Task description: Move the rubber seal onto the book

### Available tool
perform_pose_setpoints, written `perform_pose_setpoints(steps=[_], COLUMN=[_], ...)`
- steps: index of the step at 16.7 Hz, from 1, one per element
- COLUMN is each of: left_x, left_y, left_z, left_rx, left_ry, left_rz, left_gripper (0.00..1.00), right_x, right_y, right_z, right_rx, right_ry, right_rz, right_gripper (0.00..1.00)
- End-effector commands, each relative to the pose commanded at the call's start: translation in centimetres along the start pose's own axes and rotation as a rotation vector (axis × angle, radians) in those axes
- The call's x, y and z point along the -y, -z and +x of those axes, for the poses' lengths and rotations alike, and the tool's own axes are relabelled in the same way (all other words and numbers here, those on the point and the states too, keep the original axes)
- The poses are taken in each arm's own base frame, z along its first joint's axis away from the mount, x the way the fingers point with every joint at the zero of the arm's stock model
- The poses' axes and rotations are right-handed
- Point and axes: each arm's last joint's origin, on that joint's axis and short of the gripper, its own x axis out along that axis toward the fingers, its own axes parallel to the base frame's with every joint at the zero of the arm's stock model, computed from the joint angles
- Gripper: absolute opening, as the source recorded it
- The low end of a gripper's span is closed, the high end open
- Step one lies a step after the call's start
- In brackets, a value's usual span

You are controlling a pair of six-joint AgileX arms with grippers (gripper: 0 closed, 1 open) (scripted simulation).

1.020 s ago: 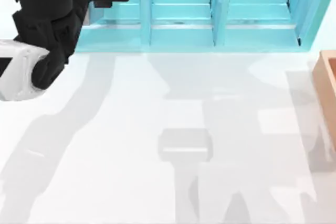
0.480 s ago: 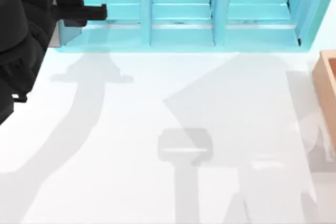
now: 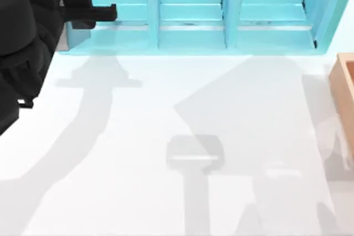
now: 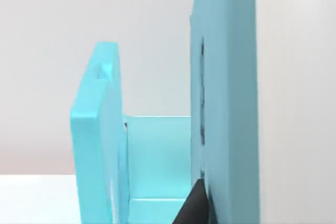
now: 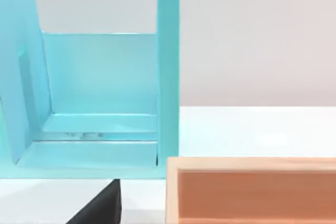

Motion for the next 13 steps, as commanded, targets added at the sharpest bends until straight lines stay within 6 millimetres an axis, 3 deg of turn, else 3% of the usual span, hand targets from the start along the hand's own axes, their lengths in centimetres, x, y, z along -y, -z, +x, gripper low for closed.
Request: perform_pose_setpoints(steps=[6,13], left_x=[5.4,15.4], left_y=[1.2,6.5], left_z=[2.2,3.2], left_rx=[-0.075,-0.144], left_ry=[-0.023,-0.152], left_rz=[-0.282,-0.845], left_gripper=[0.00,0.00], right_x=[0.0,0.0], right_y=[0.0,0.0], right_z=[0.0,0.0], right_rx=[0.000,0.000], right_ry=[0.000,0.000], right_rz=[0.000,0.000], right_gripper=[1.00,1.00])
